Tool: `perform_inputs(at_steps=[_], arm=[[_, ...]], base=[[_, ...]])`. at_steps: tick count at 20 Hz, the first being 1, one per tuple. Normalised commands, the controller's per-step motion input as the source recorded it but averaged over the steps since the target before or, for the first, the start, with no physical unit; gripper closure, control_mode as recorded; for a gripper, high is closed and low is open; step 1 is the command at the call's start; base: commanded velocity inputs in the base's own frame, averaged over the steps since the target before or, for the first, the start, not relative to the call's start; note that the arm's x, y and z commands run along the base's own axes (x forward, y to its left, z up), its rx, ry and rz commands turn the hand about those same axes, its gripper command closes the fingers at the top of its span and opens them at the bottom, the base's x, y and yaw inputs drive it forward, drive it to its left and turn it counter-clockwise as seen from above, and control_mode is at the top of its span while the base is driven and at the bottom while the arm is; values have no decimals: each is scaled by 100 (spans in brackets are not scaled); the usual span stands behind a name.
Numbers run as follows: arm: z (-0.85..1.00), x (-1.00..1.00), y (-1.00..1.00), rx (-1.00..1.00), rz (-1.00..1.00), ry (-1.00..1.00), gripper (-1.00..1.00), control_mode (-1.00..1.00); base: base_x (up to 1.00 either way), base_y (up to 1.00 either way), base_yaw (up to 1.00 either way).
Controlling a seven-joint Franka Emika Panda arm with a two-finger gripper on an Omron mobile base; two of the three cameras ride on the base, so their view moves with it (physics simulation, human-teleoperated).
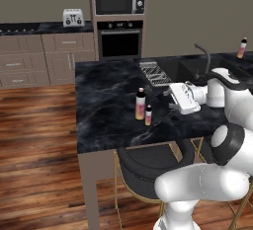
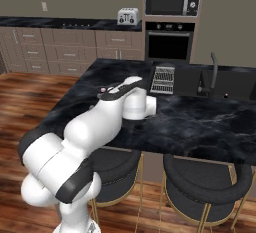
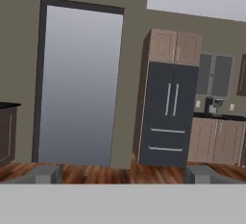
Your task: Place the large bottle from the dining counter next to the other large bottle outside the sink, and place the small bottle from the dining counter next to the other small bottle inside the sink.
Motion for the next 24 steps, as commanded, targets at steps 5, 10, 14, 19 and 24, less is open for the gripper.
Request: perform_inputs(at_steps=[5, 10, 14, 19, 24], arm=[[6, 0, 2, 4, 0, 3, -100, -100], [0, 0, 8, 2, 0, 2, -100, -100], [0, 0, 13, 0, 0, 2, -100, -100], [0, 0, 13, 0, 0, 3, -100, -100], [0, 3, 4, 0, 0, 3, -100, -100]], base=[[0, 0, 0], [0, 0, 0], [0, 0, 0], [0, 0, 0], [0, 0, 0]])
